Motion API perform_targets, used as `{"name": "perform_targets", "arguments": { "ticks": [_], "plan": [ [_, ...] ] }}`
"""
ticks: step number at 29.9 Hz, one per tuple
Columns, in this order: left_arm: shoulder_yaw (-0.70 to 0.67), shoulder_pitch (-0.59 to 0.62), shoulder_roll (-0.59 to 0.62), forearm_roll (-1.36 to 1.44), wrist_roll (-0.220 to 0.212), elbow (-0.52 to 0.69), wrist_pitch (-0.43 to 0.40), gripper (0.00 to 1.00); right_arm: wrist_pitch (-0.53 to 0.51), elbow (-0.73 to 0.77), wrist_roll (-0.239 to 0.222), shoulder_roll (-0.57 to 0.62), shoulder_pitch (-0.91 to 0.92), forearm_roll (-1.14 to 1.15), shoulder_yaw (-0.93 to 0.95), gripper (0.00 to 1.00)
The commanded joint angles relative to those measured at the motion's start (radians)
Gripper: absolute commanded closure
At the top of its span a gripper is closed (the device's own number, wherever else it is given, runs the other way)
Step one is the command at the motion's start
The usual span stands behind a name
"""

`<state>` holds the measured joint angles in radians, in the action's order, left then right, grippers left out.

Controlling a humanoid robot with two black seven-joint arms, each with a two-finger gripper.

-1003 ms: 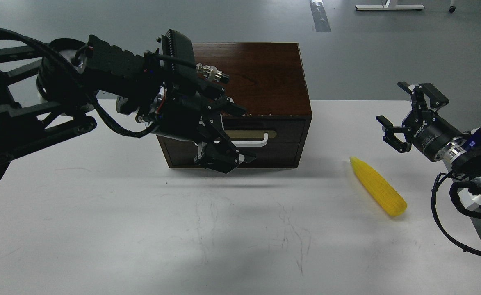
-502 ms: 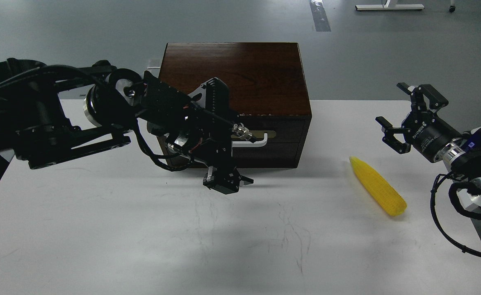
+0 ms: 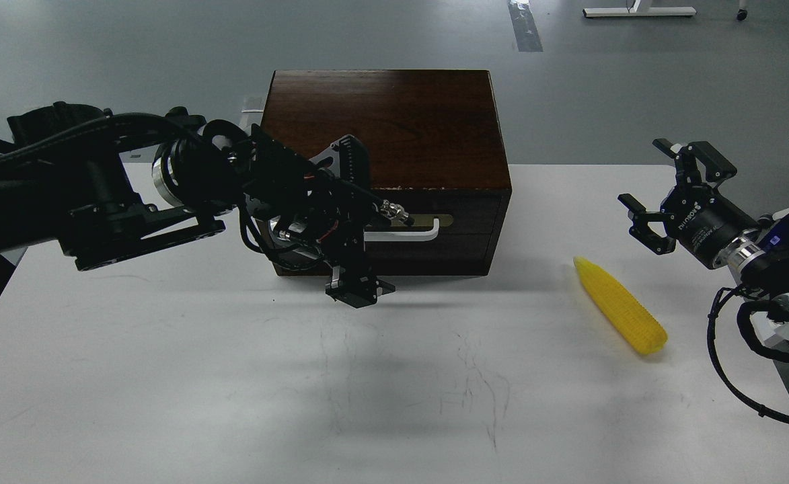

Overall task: Put corn in drawer with both arms
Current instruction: 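Hook the left gripper onto the white drawer handle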

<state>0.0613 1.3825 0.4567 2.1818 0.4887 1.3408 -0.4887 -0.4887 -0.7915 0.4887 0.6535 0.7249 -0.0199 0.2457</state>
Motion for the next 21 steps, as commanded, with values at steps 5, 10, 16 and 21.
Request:
{"name": "perform_targets", "arguments": {
  "ticks": [5, 10, 16, 21],
  "plan": [
    [0.002, -0.005, -0.001, 0.000, 0.000, -0.023, 0.000, 0.02, 0.000, 0.000, 0.000, -0.003, -0.002, 0.000, 0.000, 0.00],
    [0.003, -0.008, -0.003, 0.000, 0.000, -0.040, 0.000, 0.02, 0.000, 0.001, 0.000, -0.003, -0.002, 0.000, 0.000, 0.00],
    [0.046, -0.005, -0.004, 0.000, 0.000, -0.048, 0.000, 0.02, 0.000, 0.006, 0.000, -0.005, -0.002, 0.000, 0.000, 0.00],
    [0.048, -0.013, -0.007, 0.000, 0.000, -0.049, 0.000, 0.02, 0.000, 0.008, 0.000, -0.005, -0.002, 0.000, 0.000, 0.00]
  ]
}}
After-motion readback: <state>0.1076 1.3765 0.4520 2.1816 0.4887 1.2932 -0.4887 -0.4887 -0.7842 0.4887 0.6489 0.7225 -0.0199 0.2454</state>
